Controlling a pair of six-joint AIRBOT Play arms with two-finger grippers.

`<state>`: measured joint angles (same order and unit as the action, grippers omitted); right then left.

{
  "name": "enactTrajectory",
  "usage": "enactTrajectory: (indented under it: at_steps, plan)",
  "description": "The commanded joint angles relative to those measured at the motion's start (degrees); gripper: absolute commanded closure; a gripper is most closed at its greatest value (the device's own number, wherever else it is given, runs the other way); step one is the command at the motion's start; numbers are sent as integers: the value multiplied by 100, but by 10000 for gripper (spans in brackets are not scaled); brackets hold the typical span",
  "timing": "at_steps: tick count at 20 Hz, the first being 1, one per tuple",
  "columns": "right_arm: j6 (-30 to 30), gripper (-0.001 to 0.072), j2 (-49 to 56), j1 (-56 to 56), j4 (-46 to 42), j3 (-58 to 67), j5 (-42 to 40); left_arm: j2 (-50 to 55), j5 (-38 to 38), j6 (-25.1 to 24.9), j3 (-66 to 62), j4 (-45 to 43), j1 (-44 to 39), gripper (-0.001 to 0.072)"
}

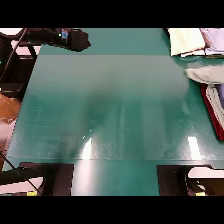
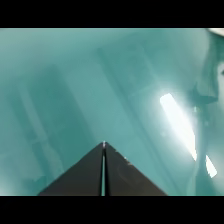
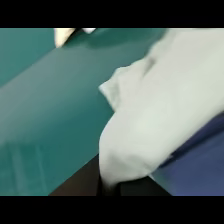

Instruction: Fold the shirts.

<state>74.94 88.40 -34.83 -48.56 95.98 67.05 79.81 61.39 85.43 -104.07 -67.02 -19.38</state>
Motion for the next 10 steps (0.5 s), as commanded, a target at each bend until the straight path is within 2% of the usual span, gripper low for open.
enactTrajectory:
  at_steps: [1,6,10]
  plan:
    - [-219,691,96,-669,452,11,-247,-4,-243,4,-2,0,-157,684]
    - [-367,692,83,-629,549,793,-638,-4,-240,4,-2,-15,-157,683]
    - [-365,691,74,-647,549,1958,-282,9,-236,2,0,-20,-157,683]
